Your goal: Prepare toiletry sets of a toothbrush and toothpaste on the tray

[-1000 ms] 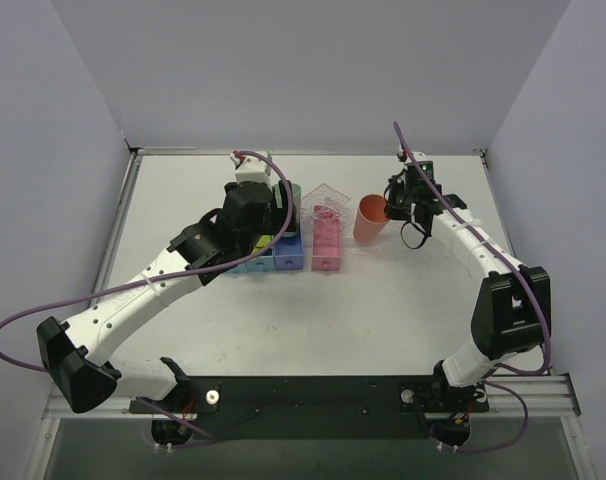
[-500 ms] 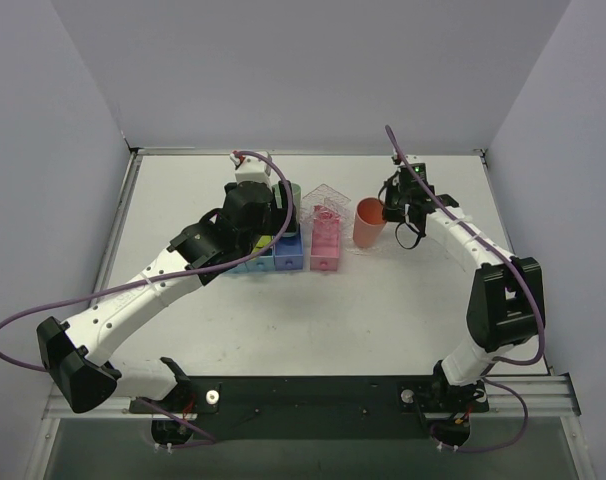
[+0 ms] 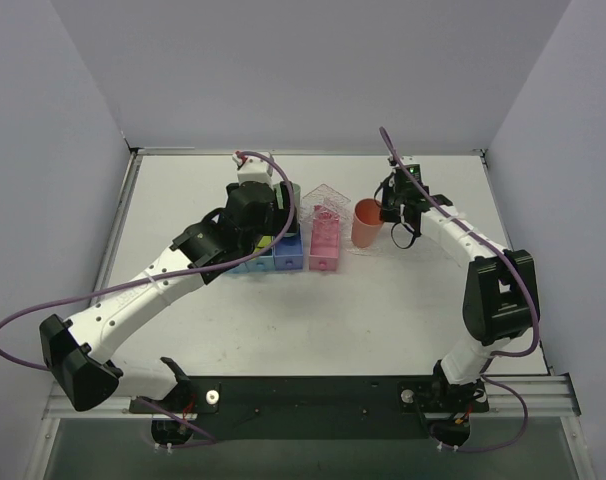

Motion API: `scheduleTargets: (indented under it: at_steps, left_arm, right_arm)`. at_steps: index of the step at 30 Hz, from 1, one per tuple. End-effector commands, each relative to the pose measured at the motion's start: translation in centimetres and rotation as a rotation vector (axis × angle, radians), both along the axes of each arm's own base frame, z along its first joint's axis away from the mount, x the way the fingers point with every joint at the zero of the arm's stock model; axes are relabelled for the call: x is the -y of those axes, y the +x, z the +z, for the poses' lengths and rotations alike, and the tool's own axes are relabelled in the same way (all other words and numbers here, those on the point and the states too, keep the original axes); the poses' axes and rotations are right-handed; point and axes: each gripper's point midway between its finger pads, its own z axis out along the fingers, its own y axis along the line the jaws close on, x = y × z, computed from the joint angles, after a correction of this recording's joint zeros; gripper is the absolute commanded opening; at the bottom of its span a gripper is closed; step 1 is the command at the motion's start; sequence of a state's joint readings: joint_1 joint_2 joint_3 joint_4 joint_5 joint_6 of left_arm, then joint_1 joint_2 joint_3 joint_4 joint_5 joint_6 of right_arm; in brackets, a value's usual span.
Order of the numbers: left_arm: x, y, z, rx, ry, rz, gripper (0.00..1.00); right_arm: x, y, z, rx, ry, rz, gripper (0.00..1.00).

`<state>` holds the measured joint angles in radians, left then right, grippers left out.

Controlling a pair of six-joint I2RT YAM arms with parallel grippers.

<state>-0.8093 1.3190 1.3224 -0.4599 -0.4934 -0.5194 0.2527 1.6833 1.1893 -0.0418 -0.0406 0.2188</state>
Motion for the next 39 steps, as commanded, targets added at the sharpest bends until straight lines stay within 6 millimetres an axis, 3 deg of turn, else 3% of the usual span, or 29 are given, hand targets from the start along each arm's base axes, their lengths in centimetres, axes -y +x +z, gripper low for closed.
scheduleTargets:
  at_steps: [1, 5, 13, 24, 30, 33, 38, 39]
  left_arm:
    - [0.1, 0.5, 2.1, 0.038, -0.035, 0.006, 0.84]
    - [0.0, 0.5, 1.9, 0.035, -0.035, 0.01, 0.84]
    - [0.0, 0.6, 1.9, 0.033, -0.037, 0.008, 0.84]
    - [-0.1, 0.6, 1.9, 0.034, -0.038, 0.009, 0.84]
    - [-0.2, 0.6, 1.8, 0.032, -0.039, 0.014, 0.84]
    - [-0.2, 0.5, 1.7, 0.032, -0.039, 0.014, 0.84]
    - [-0.4, 0.4, 1.7, 0.031, -0.042, 0.015, 0.84]
    - [-0.5, 0.4, 1.6, 0.03, -0.041, 0.018, 0.84]
  right_arm:
    - [-0.6, 1.0, 0.9, 0.031, -0.025, 0.007, 0.0]
    - [-0.7, 0.9, 1.1, 0.034, -0.032, 0.011, 0.0]
    - [-0.9, 1.0, 2.0, 0.042, -0.032, 0.017, 0.23]
    - [-0.7, 1.2, 3.4, 0.069, -0.038, 0.003, 0.37]
    - [-0.5, 1.0, 4.3, 0.084, -0.035, 0.002, 0.53]
    - [-0.6, 0.8, 5.3, 0.094, -0.029, 0.001, 0.56]
    - [-0.5, 0.5, 9.1, 0.164, -0.01, 0.004, 0.59]
    - [-1.3, 0.3, 9.8, 0.174, 0.011, 0.056, 0.59]
